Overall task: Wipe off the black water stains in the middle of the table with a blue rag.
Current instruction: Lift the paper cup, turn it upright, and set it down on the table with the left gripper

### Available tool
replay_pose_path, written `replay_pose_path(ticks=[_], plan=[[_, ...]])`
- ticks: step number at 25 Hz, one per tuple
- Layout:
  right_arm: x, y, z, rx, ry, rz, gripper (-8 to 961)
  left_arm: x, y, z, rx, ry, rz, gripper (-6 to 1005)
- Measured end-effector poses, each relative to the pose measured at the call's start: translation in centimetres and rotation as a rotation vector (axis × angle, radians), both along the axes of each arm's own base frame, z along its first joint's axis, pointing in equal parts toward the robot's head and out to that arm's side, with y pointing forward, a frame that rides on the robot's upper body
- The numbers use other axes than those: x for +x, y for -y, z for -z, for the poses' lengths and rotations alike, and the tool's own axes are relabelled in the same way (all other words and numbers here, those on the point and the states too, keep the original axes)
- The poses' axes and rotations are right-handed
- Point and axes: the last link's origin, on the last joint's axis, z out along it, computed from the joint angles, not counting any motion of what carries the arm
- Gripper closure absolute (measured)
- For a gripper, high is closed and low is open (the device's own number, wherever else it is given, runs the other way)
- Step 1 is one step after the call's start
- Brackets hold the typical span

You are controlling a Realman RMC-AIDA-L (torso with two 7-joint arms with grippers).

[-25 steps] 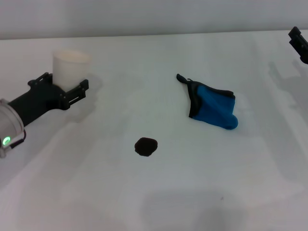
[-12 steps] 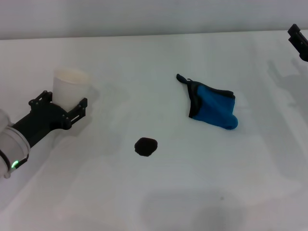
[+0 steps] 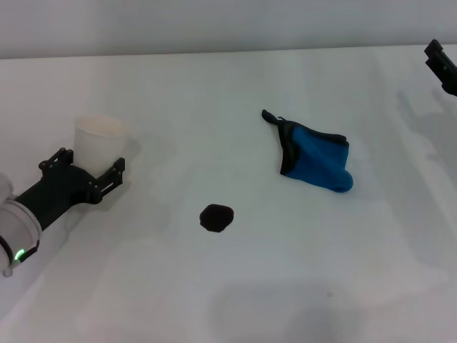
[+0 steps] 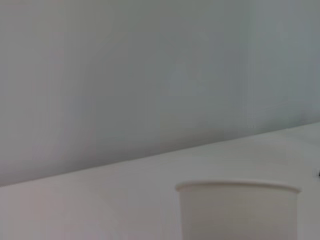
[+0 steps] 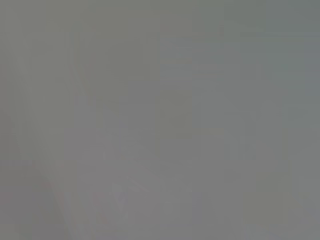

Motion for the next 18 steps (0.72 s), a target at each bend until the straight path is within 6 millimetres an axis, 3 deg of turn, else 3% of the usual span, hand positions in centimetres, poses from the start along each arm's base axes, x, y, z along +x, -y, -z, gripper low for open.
replay_pose_path(ticks=[18], plan=[[-0.1, 0.1, 0.5, -0.016, -0.003, -0.001, 117, -1.0, 1.1, 0.6, -0.022, -0.030, -0.028, 207]])
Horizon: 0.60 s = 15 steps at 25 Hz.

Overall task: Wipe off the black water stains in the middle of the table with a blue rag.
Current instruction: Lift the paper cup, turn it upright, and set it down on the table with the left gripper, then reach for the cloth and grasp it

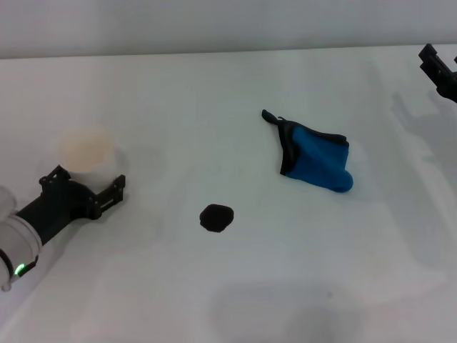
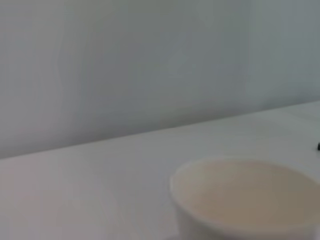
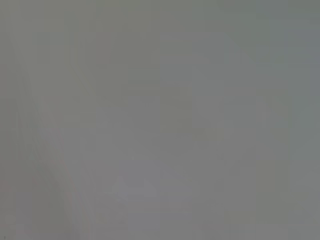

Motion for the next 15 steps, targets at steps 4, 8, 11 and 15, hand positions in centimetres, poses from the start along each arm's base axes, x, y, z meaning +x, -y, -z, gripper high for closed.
replay_pose_path(ticks=[4, 8, 11, 15], plan=[[0.0, 0.0, 0.1, -0.001, -0.001, 0.000, 117, 0.0, 0.1, 0.0, -0.006, 0.000, 0.003, 166], [-0.1, 0.0, 0.1, -0.002, -0.002, -0.004, 117, -0.2, 0.5, -0.1, 0.004, 0.017, -0.003, 108], [-0.1, 0.1, 0.1, -0.004, -0.001, -0.006, 117, -0.4, 0.8, -0.1, 0.005, 0.022, -0.010, 108], [-0.1, 0.1, 0.1, -0.003, -0.003, -0.005, 117, -1.2, 1.7, -0.2, 0.017, 0.034, -0.035, 109]])
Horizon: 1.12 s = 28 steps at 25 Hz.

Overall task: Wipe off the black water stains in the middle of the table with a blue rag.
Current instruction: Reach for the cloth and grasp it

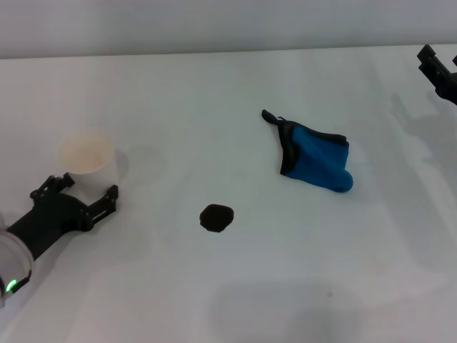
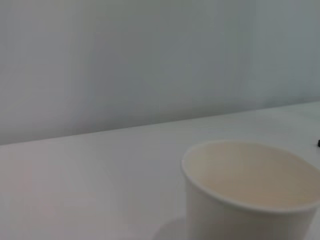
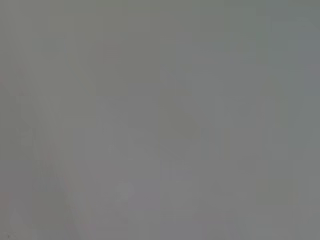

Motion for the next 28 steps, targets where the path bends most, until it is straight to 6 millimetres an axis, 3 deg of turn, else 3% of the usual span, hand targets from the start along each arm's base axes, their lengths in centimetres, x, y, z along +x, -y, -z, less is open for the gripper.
replay_pose_path(ticks=[10, 18, 24, 28], plan=[[-0.2, -0.2, 0.0, 0.001, -0.002, -0.005, 117, -1.2, 3.0, -1.3, 0.071, 0.103, -0.014, 108], [-0.7, -0.9, -0.3, 0.007, 0.005, -0.027, 117, 0.6, 5.4, -2.4, 0.101, 0.284, 0.094, 108], [-1.5, -2.0, -0.7, -0.016, -0.008, -0.064, 118, 2.1, 7.1, -5.3, 0.226, 0.504, 0.187, 108], [-2.3, -3.4, -0.7, -0.141, -0.022, -0.090, 118, 2.2, 7.8, -7.7, 0.366, 0.588, 0.221, 109]])
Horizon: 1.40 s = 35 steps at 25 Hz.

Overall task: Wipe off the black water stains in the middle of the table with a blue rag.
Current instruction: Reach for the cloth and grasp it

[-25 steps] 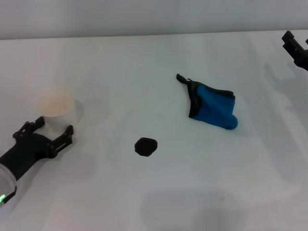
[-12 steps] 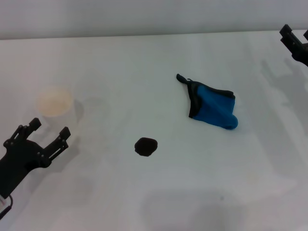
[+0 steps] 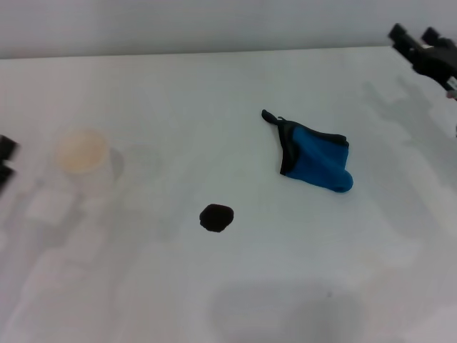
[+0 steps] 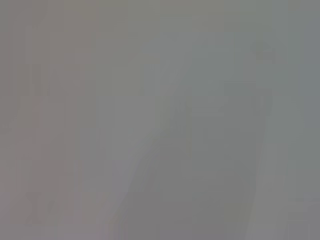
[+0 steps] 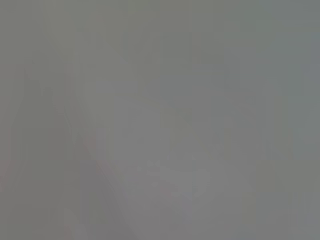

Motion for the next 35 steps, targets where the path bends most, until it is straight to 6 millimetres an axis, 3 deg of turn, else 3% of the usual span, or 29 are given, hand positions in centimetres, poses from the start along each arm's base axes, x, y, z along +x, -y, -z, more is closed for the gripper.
replay_pose_path(ticks=[5, 11, 17, 21, 27, 35], plan=[[-1.6, -2.7, -0.7, -0.225, 0.084, -0.001, 118, -1.9, -0.1, -2.2, 0.097, 0.117, -0.132, 108], [-4.8, -5.2, -3.7, -0.461, 0.259, -0.031, 118, -4.2, -1.3, -1.5, 0.052, 0.090, -0.302, 108], [-8.5, -5.7, -6.6, -0.609, 0.491, 0.066, 124, -5.7, -2.1, -1.3, 0.049, 0.102, -0.422, 108], [-11.7, -5.0, -7.2, -0.664, 0.625, 0.098, 127, -6.1, -2.5, -1.3, 0.047, 0.103, -0.457, 108], [-14.6, -3.9, -4.3, -0.835, 0.731, 0.165, 126, -6.5, -3.4, -1.6, 0.084, 0.140, -0.514, 109], [-15.7, -3.7, 1.0, -0.924, 0.792, 0.164, 127, -7.1, -5.4, -0.5, 0.022, 0.110, -0.599, 109]])
